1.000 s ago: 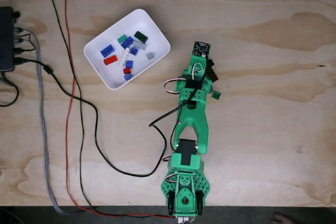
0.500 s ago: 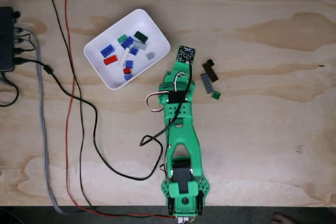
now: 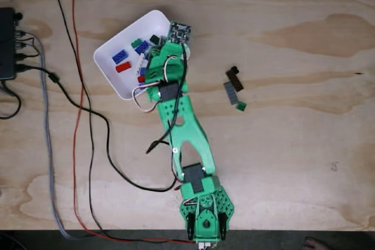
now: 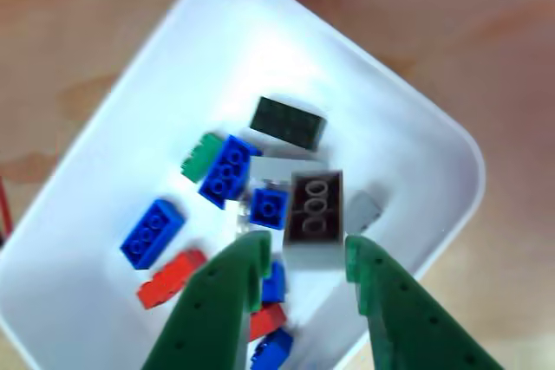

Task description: Put all lego bricks in the bin.

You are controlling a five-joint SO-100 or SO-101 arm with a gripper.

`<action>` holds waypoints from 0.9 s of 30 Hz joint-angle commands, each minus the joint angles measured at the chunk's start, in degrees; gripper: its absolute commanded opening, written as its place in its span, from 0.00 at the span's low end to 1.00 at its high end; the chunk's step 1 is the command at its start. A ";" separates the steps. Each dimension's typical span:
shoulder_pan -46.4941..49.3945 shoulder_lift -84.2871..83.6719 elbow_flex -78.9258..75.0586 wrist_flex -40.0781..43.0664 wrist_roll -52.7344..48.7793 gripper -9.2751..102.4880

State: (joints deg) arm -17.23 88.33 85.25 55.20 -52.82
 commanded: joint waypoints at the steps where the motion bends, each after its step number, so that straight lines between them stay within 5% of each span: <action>1: 0.62 1.85 -0.35 -1.58 2.81 0.25; 8: 4.39 32.87 13.36 -6.15 1.58 0.29; 14: 17.75 55.46 42.36 3.96 -35.86 0.22; 19: 26.02 48.69 56.78 -2.11 -43.68 0.25; 27: 37.62 21.80 51.50 -8.53 -50.45 0.29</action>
State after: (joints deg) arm 13.71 120.59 139.22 51.24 -98.09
